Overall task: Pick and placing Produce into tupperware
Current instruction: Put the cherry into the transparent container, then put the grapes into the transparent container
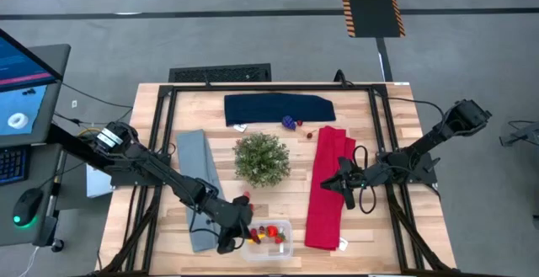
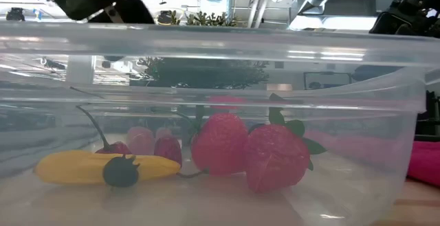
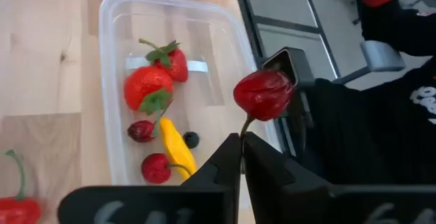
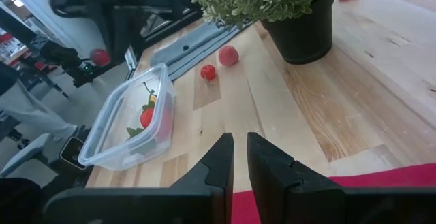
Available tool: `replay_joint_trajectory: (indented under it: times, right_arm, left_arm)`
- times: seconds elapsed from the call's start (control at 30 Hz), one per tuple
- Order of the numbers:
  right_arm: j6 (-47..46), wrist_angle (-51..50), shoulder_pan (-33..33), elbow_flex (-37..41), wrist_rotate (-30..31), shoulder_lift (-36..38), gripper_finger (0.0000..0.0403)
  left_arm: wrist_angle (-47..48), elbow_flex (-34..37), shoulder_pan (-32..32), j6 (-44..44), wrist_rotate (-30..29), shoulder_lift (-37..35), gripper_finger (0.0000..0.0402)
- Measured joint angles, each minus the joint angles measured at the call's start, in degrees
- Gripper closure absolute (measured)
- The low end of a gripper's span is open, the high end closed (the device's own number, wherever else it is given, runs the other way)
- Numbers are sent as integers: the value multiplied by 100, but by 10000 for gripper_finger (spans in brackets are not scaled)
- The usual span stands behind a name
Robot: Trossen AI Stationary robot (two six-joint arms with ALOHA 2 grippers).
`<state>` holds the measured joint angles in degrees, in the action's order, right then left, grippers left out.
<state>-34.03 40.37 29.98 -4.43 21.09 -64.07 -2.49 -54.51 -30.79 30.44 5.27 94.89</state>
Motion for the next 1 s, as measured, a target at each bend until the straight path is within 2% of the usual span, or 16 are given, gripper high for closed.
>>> replay_joint_trajectory:
  times: [0.23, 0.4, 0.53, 0.7, 0.8, 1.0]
  right_arm:
    - [-27, -1, 0, 0, 1, 0, 337]
    - [-38, -3, 0, 0, 1, -2, 337]
    - [-40, -3, 0, 0, 1, -2, 337]
    - [-14, -5, 0, 0, 1, -2, 337]
    - [-14, -5, 0, 0, 1, -2, 337]
    - [-1, -5, 0, 0, 1, -2, 337]
  left_arm:
    - [5, -91, -2, 90, 95, 54, 373]
    - [-230, -91, -4, 153, -52, 82, 363]
    - [136, -82, -88, -32, 58, -88, 366]
    - [934, -87, -266, -78, -253, -329, 375]
    - [1782, -87, -402, -132, -398, -509, 379]
    - [3345, -83, -675, 672, -998, -651, 381]
